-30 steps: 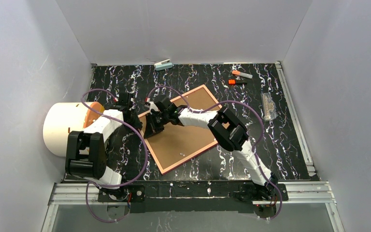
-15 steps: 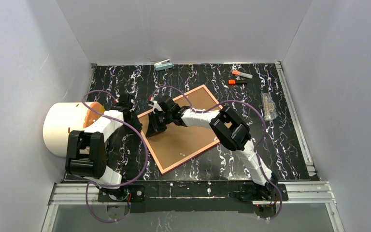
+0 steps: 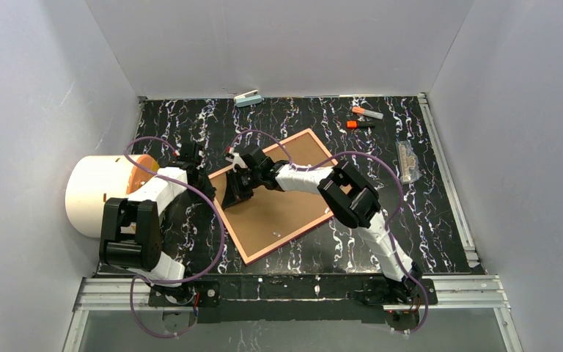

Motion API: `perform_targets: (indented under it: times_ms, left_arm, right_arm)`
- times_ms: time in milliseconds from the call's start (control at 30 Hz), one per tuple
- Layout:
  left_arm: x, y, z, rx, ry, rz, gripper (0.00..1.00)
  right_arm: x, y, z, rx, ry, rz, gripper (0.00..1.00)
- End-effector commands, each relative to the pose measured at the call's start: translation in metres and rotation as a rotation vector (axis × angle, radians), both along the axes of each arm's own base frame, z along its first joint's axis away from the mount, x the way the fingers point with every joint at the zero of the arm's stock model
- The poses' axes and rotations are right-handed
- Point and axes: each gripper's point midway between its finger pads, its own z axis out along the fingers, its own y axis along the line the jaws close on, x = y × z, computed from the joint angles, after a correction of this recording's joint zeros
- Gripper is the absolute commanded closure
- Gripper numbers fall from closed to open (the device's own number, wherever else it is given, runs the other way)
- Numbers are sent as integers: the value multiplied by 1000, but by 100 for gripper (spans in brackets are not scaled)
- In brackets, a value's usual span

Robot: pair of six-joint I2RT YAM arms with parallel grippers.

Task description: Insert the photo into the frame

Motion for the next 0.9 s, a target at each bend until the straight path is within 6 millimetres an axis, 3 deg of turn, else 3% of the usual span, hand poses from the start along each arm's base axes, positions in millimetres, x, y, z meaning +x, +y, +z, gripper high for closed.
perform_targets:
  times_ms: [0, 600, 867]
  left_arm:
    - [-18, 5, -16, 22, 76, -8, 83]
    - [-22, 6, -20, 27, 96, -7, 85]
    - [-22, 9, -17, 42, 96, -10, 85]
  right_arm:
    - [8, 6, -2, 16, -12, 0, 80]
    - [20, 11, -13, 26, -48, -52, 79]
    - [20, 12, 37, 161, -138, -44, 74]
